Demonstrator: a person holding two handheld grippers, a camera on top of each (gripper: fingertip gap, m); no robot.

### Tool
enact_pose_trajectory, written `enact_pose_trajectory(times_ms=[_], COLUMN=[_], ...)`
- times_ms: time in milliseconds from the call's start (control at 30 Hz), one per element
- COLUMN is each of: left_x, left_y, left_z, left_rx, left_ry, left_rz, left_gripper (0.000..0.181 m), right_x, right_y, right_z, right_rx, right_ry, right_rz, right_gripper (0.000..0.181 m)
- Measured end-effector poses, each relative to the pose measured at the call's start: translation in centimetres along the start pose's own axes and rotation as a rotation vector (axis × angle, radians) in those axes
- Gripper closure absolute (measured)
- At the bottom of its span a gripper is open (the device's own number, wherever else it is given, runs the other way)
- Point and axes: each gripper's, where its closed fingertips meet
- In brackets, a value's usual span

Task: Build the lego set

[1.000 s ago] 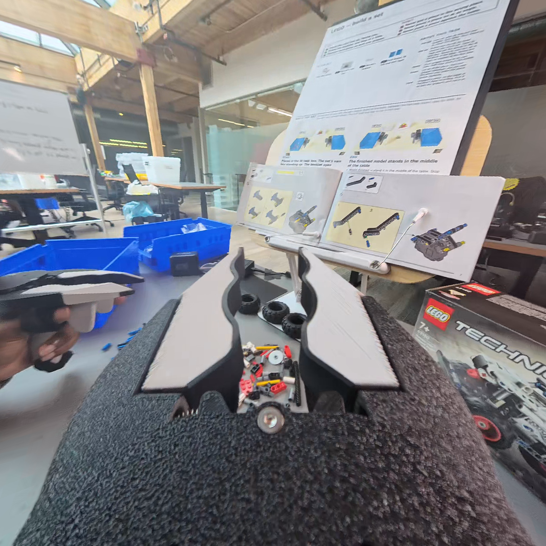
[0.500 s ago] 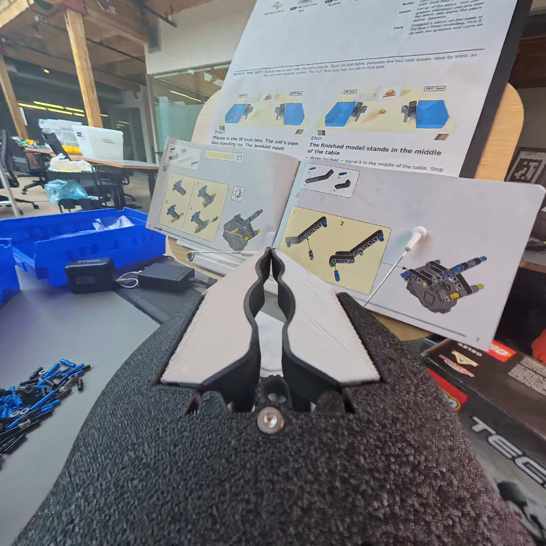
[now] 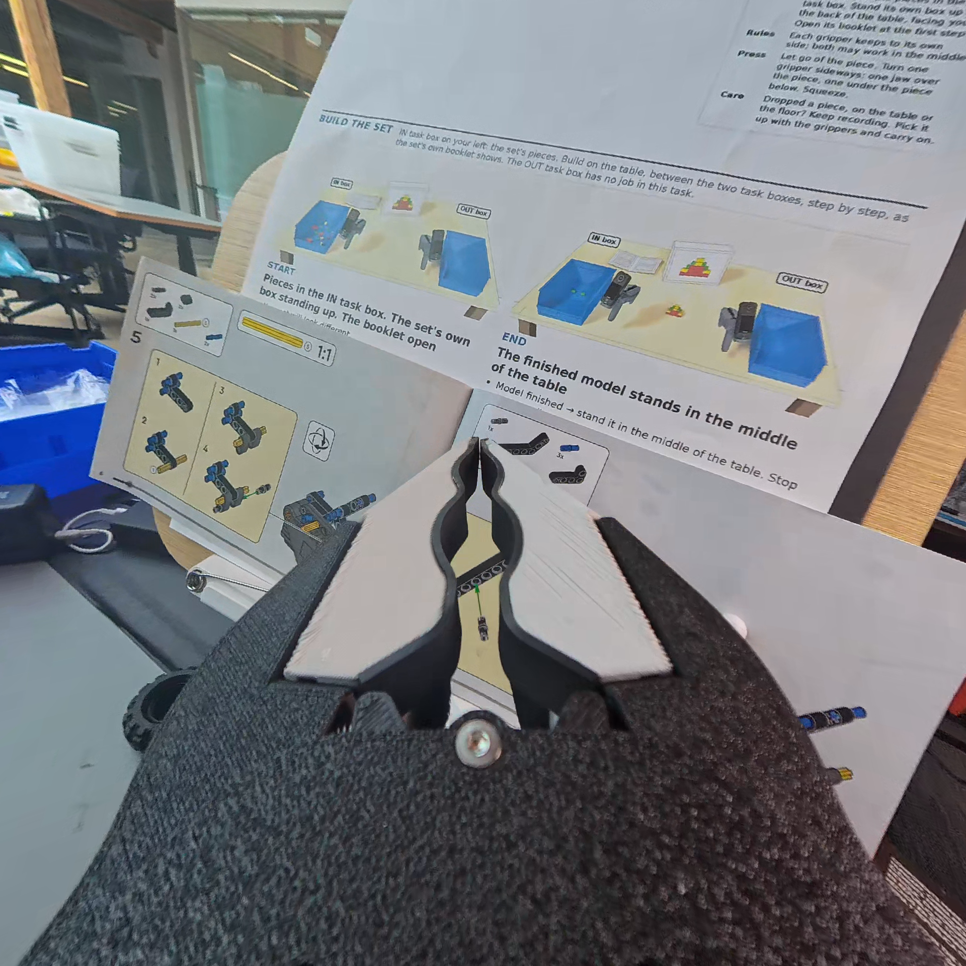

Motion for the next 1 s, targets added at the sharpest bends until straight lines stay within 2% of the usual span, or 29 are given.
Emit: enact_pose_trajectory(times_ms=[233,533,733,1000], left_x=[0.1,0.6,0.5,0.5], left_y=[0.1,0.4,0.3,0.3], left_z=[0.5,1.4,1.2,0.8], left_rx=[0.021,0.046,0.036,0.02], left_ry=[0.018,0.061,0.057,0.059], left_rz=[-0.005,-0.026,-0.025,-0.028], left_gripper=[0.172,0.171,0.171,0.171], right_x=[0.9,-0.1,0.2,1.0], right_y=[0.3,0.9,1.3,0.2], right_z=[0.3,0.5,0.8,1.1], right_rx=[0.004,-0.005,-0.003,-0.002], right_ry=[-0.021,-0.028,-0.027,-0.034], right_rz=[-0.03,-0.02,-0.052,-0.055], right_gripper=[0.18,0.179,0.178,0.178])
Point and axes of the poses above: each gripper's, where its closed fingertips meet, y out along the fingers, x out of its underside, z = x × y across the jaws, and after that the axes turned 7 degrees about y, right-handed
